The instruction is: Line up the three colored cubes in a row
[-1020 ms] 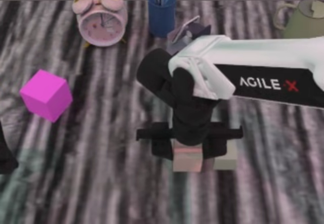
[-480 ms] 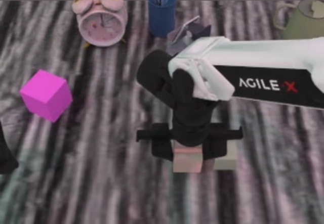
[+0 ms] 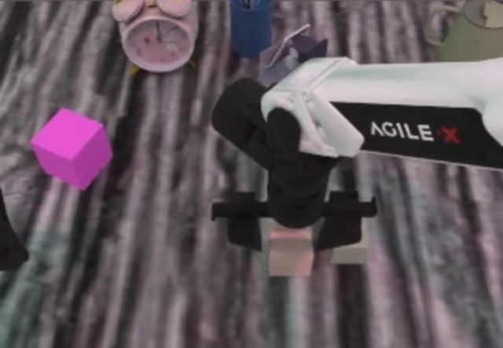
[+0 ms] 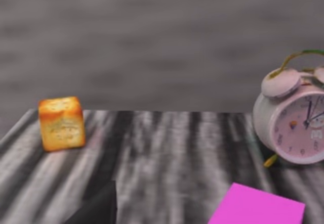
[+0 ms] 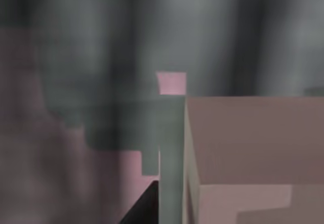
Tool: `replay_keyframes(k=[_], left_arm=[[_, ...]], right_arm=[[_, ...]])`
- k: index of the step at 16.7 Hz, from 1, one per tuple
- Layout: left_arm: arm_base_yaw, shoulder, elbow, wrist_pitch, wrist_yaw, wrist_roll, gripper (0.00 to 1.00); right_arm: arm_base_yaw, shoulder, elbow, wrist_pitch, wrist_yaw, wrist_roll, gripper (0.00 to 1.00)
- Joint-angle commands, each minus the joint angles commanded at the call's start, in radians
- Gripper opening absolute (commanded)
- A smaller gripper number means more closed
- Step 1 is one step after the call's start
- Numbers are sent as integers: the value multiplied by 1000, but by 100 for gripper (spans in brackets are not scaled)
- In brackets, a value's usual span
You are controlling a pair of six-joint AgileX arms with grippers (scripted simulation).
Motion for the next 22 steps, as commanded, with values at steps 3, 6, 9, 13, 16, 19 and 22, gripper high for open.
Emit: replay_keyframes(k=[3,6,9,13,16,19,22], left_arm=[[0,0,0,0,0,0,100],[0,0,0,0,0,0,100],[0,0,0,0,0,0,100],[0,0,0,0,0,0,100],[0,0,0,0,0,0,100],[0,0,0,0,0,0,100],[0,0,0,0,0,0,100]], right_arm=[[0,0,0,0,0,0,100],[0,0,0,0,0,0,100],[-1,-1,0,0,0,0,100],[4,-18,58,-75,0,1,100],[8,-49,133,-192,0,2,100],[10,-72,175,-247,-1,0,100],[4,-69,173,-244,-1,0,100]])
